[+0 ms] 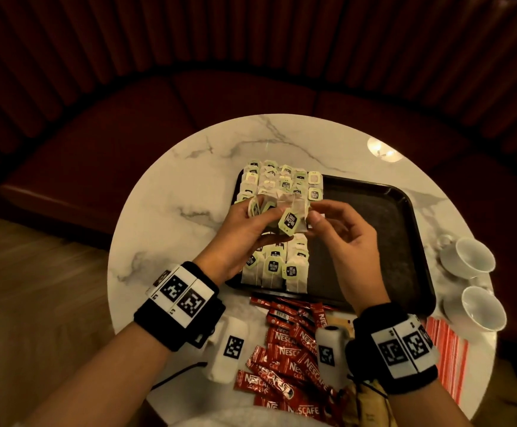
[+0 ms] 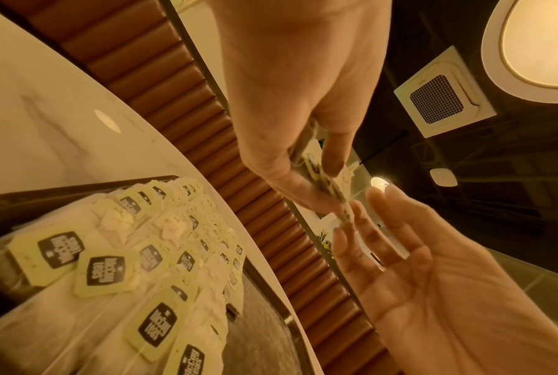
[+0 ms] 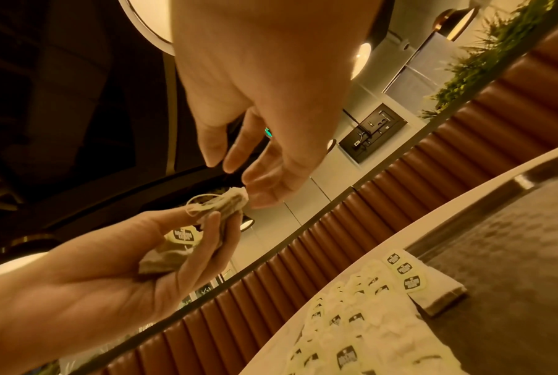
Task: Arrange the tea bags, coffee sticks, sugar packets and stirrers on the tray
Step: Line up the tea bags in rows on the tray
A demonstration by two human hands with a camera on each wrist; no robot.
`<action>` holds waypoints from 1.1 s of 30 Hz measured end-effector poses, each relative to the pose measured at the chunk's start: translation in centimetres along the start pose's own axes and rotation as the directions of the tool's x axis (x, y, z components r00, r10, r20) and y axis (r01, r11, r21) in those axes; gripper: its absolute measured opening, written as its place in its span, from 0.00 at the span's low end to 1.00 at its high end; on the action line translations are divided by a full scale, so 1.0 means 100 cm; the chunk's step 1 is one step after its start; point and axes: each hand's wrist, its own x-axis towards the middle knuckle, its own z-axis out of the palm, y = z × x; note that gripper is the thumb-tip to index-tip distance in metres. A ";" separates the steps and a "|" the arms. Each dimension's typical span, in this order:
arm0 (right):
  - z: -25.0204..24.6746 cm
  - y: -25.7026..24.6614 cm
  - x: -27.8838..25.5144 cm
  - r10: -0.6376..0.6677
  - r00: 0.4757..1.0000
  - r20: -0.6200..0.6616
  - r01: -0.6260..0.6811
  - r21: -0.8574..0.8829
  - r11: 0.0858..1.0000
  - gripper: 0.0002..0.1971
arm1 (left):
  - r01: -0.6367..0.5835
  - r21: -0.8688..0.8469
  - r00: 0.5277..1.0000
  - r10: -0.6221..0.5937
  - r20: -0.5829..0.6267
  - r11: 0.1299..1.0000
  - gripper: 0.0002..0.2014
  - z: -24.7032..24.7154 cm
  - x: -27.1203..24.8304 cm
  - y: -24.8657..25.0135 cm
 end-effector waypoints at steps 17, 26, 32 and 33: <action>0.002 0.003 0.019 0.065 0.993 -0.103 -0.084 -0.193 0.978 0.05 | 0.019 -0.016 0.999 -0.019 0.028 1.000 0.15 0.002 0.001 -0.002; -0.002 -0.002 0.017 -0.005 0.997 -0.075 -0.003 -0.104 0.995 0.06 | -0.037 0.000 0.997 0.037 -0.060 0.999 0.11 0.000 0.004 -0.003; -0.007 -0.006 0.016 -0.027 1.000 -0.006 0.026 -0.121 0.992 0.07 | -0.045 0.021 0.998 0.046 -0.042 0.999 0.12 0.002 0.002 -0.002; -0.007 -0.007 0.017 -0.024 1.000 0.000 0.024 -0.126 0.992 0.07 | -0.048 0.031 0.998 0.049 -0.038 0.998 0.12 0.002 0.001 -0.002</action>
